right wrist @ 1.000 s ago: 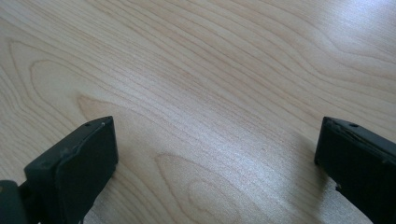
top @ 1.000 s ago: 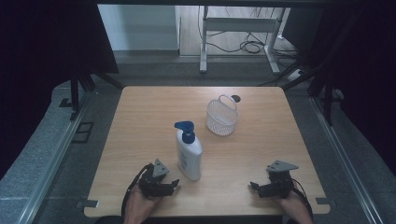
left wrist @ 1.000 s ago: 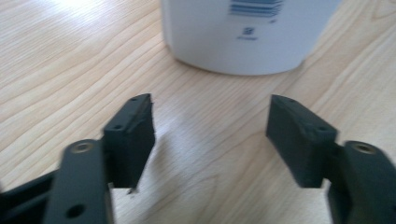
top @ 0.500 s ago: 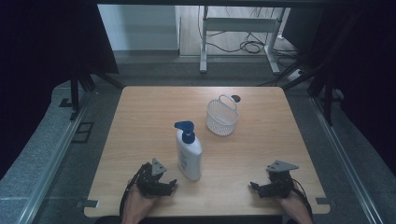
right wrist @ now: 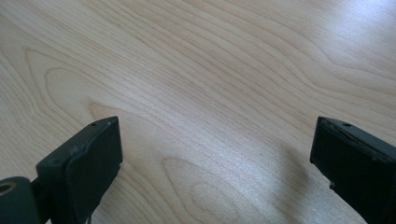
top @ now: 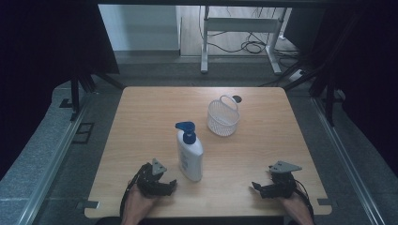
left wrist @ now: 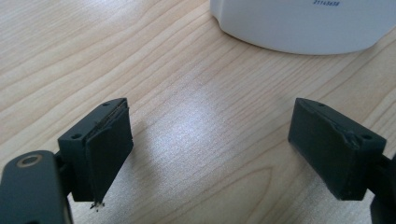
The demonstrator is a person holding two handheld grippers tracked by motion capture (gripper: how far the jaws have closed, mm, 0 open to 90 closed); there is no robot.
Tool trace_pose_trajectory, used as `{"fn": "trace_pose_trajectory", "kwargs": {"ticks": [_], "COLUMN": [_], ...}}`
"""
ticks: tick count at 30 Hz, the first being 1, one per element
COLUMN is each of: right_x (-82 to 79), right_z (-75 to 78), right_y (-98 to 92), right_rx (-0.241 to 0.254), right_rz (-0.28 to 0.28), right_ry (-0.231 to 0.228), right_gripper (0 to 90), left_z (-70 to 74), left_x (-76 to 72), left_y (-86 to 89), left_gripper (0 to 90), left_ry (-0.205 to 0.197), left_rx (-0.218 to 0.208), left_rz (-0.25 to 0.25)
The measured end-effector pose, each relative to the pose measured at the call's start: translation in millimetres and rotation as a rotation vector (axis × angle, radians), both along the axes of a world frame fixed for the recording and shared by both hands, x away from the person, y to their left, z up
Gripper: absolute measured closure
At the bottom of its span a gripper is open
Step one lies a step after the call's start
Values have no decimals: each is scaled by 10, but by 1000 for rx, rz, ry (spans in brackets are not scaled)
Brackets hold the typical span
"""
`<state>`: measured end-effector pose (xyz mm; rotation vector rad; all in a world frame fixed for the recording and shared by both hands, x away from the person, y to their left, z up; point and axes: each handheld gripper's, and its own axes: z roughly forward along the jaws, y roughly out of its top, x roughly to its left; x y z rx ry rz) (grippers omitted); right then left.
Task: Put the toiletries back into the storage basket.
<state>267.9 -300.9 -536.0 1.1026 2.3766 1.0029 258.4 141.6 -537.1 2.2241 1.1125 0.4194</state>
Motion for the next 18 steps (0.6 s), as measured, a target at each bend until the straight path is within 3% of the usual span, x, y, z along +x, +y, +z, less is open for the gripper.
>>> {"fn": "trace_pose_trajectory", "kwargs": {"ticks": [3,11,18], "right_x": [-8,-29,-57], "right_z": [9,42,96], "right_y": [12,54,107], "right_rx": [4,6,37], "right_rz": [8,32,76], "right_ry": [-1,-13,-35], "right_gripper": [16,0,0], "left_z": [-22,-54,-69], "left_x": [17,-2,-11], "left_y": [32,75,95], "left_gripper": [130,121,120], "left_ry": [20,-9,-22], "left_rx": [-38,-57,-65], "left_rz": [10,-12,-22]}}
